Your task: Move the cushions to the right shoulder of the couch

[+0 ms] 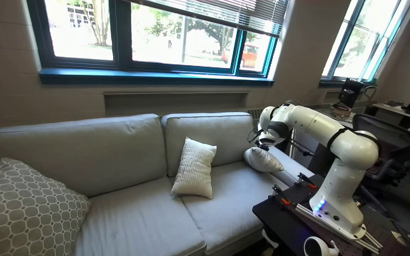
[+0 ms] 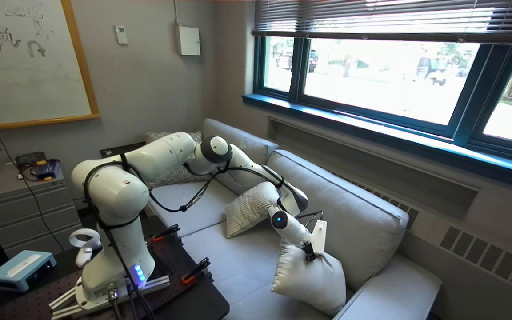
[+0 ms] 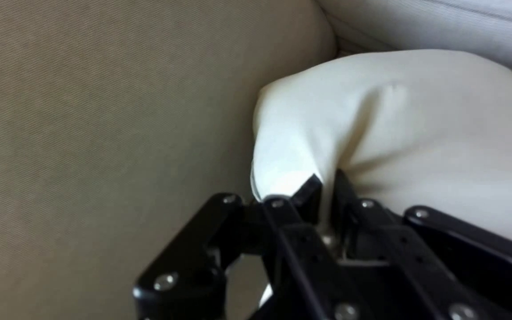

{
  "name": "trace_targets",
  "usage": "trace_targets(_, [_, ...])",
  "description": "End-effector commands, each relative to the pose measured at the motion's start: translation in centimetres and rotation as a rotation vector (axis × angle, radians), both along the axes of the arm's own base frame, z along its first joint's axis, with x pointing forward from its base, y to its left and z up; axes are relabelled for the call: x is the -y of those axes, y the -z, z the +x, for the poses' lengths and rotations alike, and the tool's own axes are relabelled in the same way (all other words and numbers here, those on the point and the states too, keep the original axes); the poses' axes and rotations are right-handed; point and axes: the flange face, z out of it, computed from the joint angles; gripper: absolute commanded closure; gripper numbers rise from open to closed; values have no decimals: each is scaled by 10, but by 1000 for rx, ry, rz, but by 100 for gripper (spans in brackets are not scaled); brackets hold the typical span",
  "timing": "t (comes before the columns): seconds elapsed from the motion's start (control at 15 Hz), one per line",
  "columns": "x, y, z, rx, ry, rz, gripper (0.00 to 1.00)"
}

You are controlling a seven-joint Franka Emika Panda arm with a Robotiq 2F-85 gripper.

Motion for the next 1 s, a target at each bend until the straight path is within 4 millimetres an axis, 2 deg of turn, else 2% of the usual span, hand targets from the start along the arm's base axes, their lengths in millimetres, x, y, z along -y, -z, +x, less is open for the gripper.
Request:
trace_targets(0.0, [1, -21, -5, 144, -90, 113, 94])
trace_targets(0.33, [-6, -38, -39, 306, -284, 237, 94])
trace_targets(0.53, [4, -42, -67, 387, -387, 290, 94])
trace_targets(0.6, [7, -48, -67, 411, -435, 288, 94])
trace_targets(0.93, [47, 10, -108, 314, -519, 309, 94])
